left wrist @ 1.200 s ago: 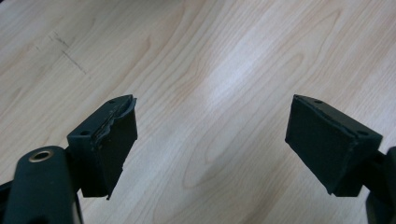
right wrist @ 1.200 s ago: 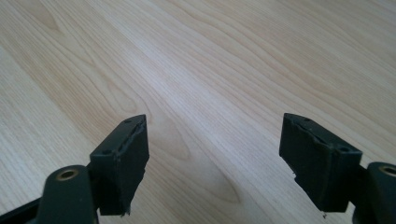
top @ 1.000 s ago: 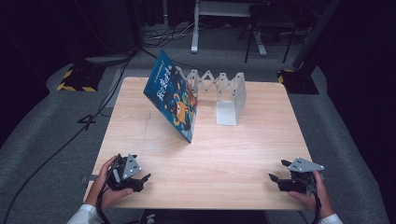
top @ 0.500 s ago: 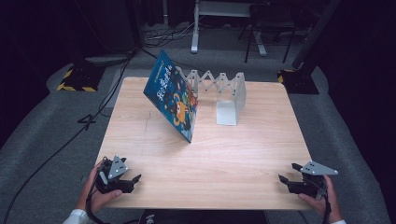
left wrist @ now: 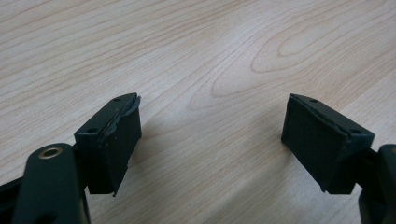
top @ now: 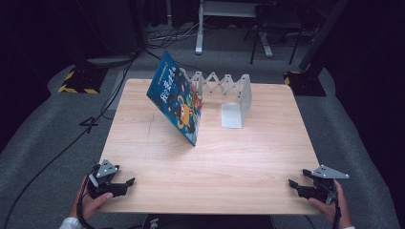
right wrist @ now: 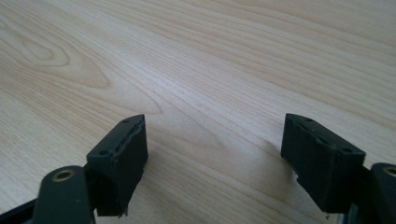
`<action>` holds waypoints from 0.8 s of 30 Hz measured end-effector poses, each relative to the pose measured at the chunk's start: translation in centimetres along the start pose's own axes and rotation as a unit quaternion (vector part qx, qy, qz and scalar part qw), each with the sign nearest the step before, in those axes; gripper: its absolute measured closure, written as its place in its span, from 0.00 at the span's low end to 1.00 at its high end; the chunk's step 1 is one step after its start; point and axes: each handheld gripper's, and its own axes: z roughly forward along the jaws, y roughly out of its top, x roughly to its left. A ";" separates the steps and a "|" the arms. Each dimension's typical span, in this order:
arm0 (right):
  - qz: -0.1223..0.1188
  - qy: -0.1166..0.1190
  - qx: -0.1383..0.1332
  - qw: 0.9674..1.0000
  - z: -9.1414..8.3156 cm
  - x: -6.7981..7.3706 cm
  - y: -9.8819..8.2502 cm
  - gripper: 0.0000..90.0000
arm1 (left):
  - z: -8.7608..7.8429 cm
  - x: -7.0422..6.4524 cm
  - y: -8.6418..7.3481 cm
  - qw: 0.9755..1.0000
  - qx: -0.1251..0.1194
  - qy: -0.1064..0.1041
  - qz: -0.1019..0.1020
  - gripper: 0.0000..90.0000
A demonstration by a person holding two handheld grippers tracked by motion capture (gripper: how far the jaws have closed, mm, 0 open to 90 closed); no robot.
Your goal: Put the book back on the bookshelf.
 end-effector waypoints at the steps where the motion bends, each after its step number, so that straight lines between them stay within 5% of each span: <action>1: 0.005 0.001 0.001 1.000 0.0 -0.1 0.0 0.25 | 0.0 0.0 0.0 1.000 0.000 0.003 0.000 0.22; 10: 0.004 -0.001 0.001 1.000 0.0 -0.1 0.0 0.24 | -0.1 -0.1 -0.1 1.000 0.002 -0.008 0.017 0.22; 24: 0.006 -0.002 0.002 1.000 0.0 0.0 0.0 0.24 | -0.1 -0.2 -0.2 1.000 0.001 0.000 0.005 0.22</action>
